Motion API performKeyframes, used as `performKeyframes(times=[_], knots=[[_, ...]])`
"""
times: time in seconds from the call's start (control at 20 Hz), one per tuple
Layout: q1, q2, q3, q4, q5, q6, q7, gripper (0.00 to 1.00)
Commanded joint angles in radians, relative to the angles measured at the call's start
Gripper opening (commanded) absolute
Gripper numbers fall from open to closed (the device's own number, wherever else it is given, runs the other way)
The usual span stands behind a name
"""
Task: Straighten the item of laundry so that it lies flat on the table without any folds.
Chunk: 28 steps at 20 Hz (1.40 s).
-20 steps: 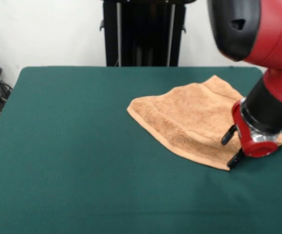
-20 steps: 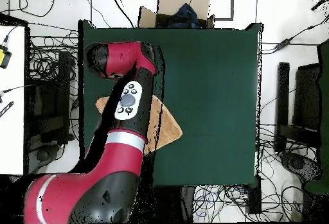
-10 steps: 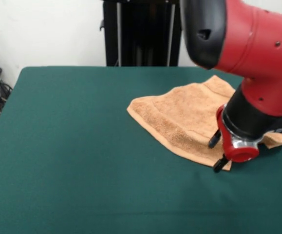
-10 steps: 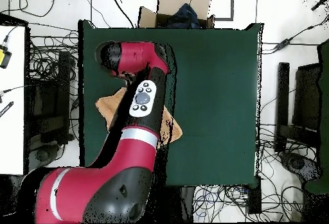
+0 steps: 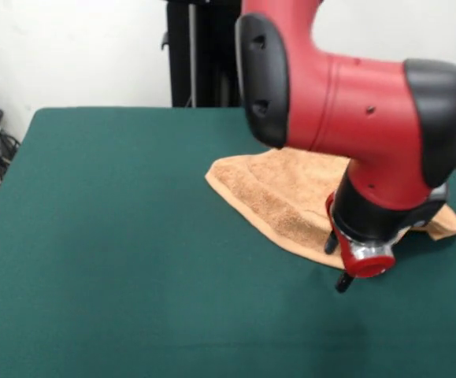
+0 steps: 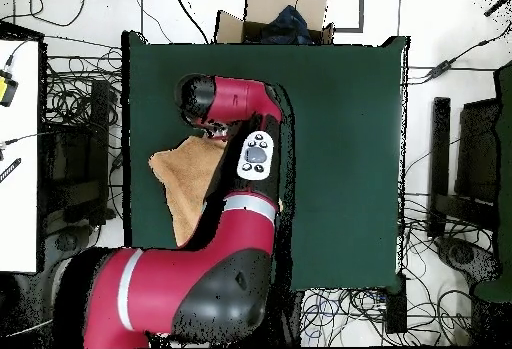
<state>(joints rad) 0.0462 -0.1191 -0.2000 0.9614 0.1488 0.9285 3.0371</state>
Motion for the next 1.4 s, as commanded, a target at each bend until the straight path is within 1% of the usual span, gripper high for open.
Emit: performKeyframes(times=[0.05,0.1,0.25,0.3,0.45,0.7,0.95,1.15,1.4], knots=[[-0.007,0.012,0.159,0.199,-0.039,-0.153,-0.140,1.00],[-0.003,0.010,0.160,0.207,-0.037,-0.164,-0.128,1.00],[-0.017,-0.009,0.193,0.233,-0.023,-0.144,-0.159,1.00],[-0.041,-0.015,0.230,0.250,-0.008,-0.119,-0.180,0.00],[-0.059,-0.015,0.255,0.259,0.028,-0.086,-0.163,0.00],[-0.090,-0.040,0.315,0.283,0.034,-0.048,-0.177,0.00],[-0.097,-0.068,0.354,0.316,0.029,-0.040,-0.166,0.00],[-0.109,-0.064,0.376,0.330,0.017,-0.045,-0.166,0.00],[-0.130,-0.080,0.409,0.373,0.010,-0.032,-0.168,0.00]])
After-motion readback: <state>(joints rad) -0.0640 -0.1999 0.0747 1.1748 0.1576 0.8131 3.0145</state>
